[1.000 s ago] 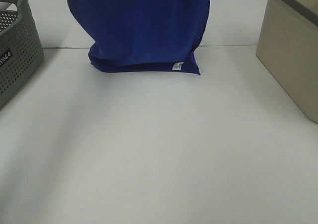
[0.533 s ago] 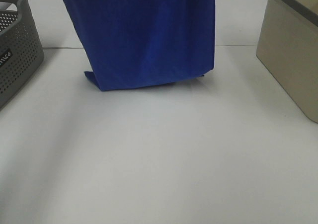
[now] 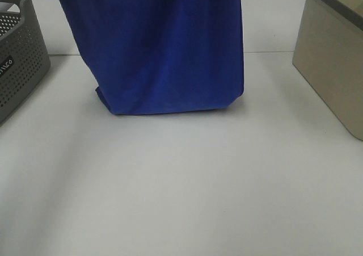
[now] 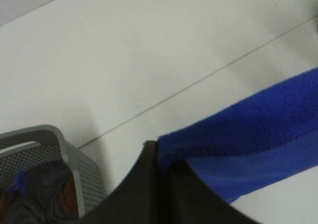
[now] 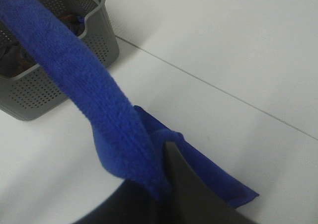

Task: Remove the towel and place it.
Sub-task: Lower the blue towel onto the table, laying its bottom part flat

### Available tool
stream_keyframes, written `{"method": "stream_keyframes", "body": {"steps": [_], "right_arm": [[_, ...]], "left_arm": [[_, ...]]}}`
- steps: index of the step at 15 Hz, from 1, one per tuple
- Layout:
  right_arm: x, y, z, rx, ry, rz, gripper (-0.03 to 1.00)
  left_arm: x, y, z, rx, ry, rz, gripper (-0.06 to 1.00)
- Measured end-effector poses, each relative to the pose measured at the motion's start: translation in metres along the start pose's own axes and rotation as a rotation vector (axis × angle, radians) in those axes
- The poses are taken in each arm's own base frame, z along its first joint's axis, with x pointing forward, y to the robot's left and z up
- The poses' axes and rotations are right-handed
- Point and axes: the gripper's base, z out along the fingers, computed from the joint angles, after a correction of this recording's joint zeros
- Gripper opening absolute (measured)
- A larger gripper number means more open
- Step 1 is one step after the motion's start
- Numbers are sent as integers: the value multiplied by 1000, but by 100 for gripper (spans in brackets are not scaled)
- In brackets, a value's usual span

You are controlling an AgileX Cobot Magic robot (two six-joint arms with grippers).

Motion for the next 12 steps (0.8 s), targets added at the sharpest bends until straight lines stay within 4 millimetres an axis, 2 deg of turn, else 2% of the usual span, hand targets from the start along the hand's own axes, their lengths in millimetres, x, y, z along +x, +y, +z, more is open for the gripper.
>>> {"method": "stream_keyframes", "body": {"steps": [2,3,4,5,9,12], "right_arm": [[0,3,0,-29,-4,8,2],[0,5,-2,-47,-8,13,2],[6,8,-3,-70,15,27,2],[13,8,-4,-74,40,37,2],[36,11,-5,-89,119,69,2],[59,13,-8,-94,182,93,2]], "left_arm": [[12,-3,-12,5,39,-1,0],[16,-5,-25,-2,36,1,0],[24,-7,-44,-20,39,8,0],[28,-8,-49,-19,43,8,0],[49,-14,-46,17,114,-5,0],[66,-23,-55,66,141,-44,0]]}}
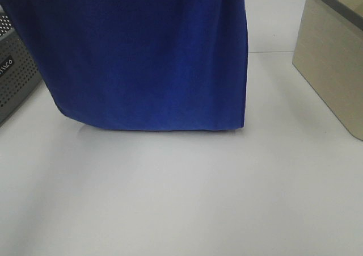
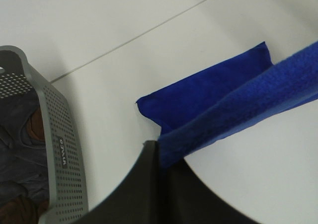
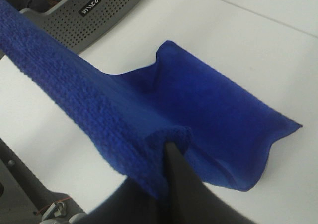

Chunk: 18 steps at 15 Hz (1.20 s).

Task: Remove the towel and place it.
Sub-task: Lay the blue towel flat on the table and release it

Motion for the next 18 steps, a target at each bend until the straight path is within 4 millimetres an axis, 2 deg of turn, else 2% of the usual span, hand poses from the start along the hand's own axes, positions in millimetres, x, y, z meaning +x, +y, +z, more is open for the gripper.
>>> {"method": "stream_keyframes", "body": {"steps": [4,5,11,14,15,17,18], "right_arm": [[39,4,-5,-12,71,31,2],[43,5,-6,-13,76,34,2],[95,7,-2,-30,176,79,2],[117,7,-2,-31,209,93,2],[133,7,1,-39,242,111,2],[147,6,4,-42,268,124,2],[163,6,5,-40,294,134,2]], "left_arm": [[30,-12,-18,42,19,-48,0],[35,-13,-18,49,29,-52,0],[83,-33,-27,158,78,-123,0],[110,-44,-22,229,124,-176,0],[129,-50,-18,263,163,-210,0],[143,-56,-12,302,197,-244,0],[157,-62,-3,349,243,-284,0]]}}
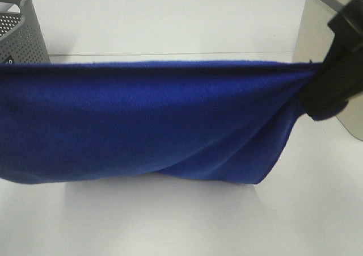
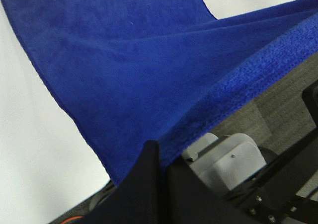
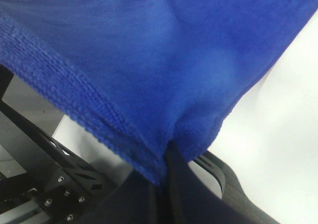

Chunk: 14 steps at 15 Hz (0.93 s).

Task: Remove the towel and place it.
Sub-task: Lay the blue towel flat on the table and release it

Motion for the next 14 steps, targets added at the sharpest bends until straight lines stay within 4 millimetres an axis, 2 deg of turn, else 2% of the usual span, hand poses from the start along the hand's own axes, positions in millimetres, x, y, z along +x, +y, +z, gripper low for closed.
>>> {"method": "stream_keyframes", "body": {"steps": [3,7,11,14], "right_arm": [[22,-5,12,-1,49,23,2],[51,-15,46,-51,184,108,2],[67,-21,64,-74,259,159,2],[77,-25,74,-74,311,183,2]], "left_arm": [[20,7,26,60,97,-60,0],[45,17,50,78,206,-96,0],[74,24,72,115,314,-167,0],[89,19,82,139,382,-154,0]]}}
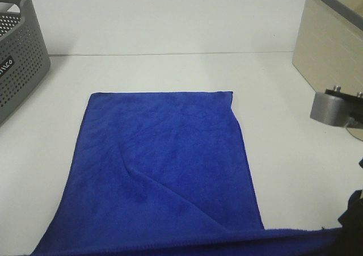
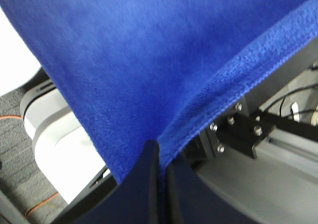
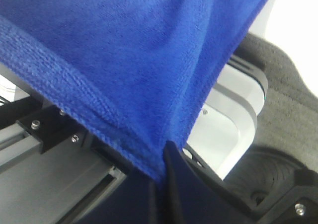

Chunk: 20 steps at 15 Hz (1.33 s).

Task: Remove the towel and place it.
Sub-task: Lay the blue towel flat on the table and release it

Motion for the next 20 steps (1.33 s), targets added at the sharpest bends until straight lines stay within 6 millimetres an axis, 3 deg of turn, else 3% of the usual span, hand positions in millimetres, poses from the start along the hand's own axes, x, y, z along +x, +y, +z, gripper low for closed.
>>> {"method": "stream_keyframes", "body": {"steps": [8,13,17,20], "right_arm": [[-1,-6,9,13,65,-24,2],[-2,-4,9,-10,65,-46,2],[-14,-10,23,-24,152,9,2],[-25,-20,39,-5,256,56,2]], "left_arm": [[39,-40,30,-68,241,108,0],[32,-31,31,-157,190,58,0],[10,-15,48,-196,290,33,0],[-11,-15,62,-222,379,92,0]]}}
